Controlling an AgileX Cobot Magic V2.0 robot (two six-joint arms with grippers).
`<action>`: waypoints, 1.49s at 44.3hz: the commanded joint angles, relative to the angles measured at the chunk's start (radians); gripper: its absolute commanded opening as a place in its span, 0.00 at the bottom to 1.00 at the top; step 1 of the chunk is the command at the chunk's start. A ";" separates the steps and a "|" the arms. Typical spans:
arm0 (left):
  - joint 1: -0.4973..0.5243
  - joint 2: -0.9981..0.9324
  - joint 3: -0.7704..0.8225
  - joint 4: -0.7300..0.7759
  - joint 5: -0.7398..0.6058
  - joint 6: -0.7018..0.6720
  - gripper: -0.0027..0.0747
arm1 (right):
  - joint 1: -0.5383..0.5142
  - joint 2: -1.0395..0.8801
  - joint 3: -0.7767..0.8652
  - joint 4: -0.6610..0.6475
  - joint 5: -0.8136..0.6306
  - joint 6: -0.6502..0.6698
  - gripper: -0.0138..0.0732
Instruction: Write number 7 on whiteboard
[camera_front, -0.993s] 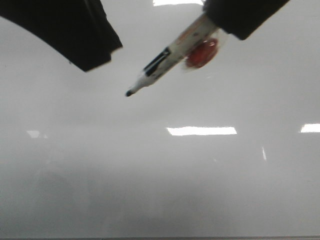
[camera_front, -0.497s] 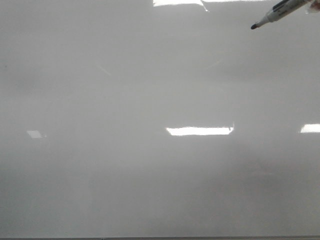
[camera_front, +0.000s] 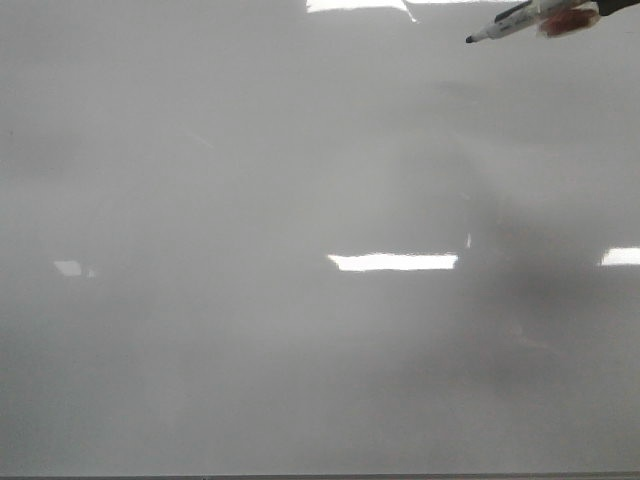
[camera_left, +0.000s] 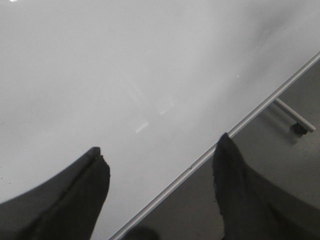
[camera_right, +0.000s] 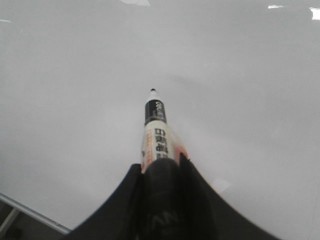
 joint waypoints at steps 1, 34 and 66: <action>0.002 -0.004 -0.025 -0.029 -0.067 -0.011 0.54 | -0.004 0.019 -0.030 0.027 -0.110 -0.012 0.09; 0.002 -0.004 -0.025 -0.029 -0.067 -0.011 0.51 | -0.004 0.209 -0.177 0.005 -0.129 -0.040 0.09; 0.002 -0.004 -0.025 -0.029 -0.089 -0.011 0.51 | -0.110 0.202 -0.095 -0.004 0.169 -0.065 0.09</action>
